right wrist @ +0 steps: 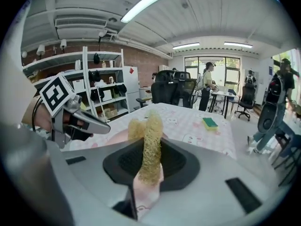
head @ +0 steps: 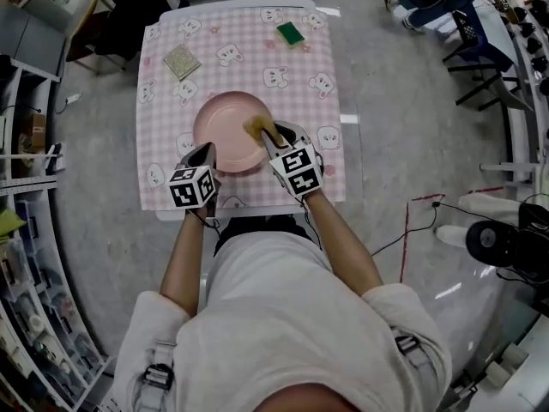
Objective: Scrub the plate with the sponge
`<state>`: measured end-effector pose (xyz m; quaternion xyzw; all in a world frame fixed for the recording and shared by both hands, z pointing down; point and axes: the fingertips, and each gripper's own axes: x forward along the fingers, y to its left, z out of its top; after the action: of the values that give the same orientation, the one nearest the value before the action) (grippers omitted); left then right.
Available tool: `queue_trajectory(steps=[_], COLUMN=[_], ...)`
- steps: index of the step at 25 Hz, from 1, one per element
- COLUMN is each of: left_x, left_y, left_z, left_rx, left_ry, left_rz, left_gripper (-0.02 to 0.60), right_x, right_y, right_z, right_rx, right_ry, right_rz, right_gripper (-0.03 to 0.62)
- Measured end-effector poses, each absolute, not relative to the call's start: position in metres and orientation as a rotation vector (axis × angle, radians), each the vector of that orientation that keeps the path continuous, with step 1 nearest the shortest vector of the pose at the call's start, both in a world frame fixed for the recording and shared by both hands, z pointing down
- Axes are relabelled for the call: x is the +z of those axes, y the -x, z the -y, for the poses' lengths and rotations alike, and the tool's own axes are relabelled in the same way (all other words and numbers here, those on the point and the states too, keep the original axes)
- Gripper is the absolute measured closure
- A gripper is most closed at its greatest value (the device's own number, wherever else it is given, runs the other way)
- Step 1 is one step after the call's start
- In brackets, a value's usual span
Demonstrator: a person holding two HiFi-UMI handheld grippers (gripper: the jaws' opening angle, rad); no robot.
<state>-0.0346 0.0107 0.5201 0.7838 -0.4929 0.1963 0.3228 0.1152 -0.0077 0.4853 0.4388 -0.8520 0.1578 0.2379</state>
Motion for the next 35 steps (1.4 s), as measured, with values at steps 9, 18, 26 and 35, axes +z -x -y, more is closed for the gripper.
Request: queue_trajectory(steps=[9,18,26,35], left_x=[0.495,0.462,0.419,0.347], left_y=[-0.015,-0.013,0.008,0.035], left_z=[-0.065,-0.089,-0.089,-0.069], left_rx=[0.411,0.34,0.311,0.177], left_ry=[-2.049,-2.075,-2.192,-2.359], left_rz=[1.362,1.51,1.552,1.561], left_gripper=[0.571,0.571,0.571,0.571], right_x=[0.477,0.462,0.425,0.36], right_y=[-0.137,-0.147,-0.124,-0.088], right_z=[-0.053,-0.068,-0.072,-0.061], right_rx=[0.456,0.428,0.328,0.196], right_ry=[-1.219,-1.247,-1.297,-1.395], right_rz=[2.41,2.463,2.491,2.537], right_gripper=[0.511,0.511,0.511,0.511])
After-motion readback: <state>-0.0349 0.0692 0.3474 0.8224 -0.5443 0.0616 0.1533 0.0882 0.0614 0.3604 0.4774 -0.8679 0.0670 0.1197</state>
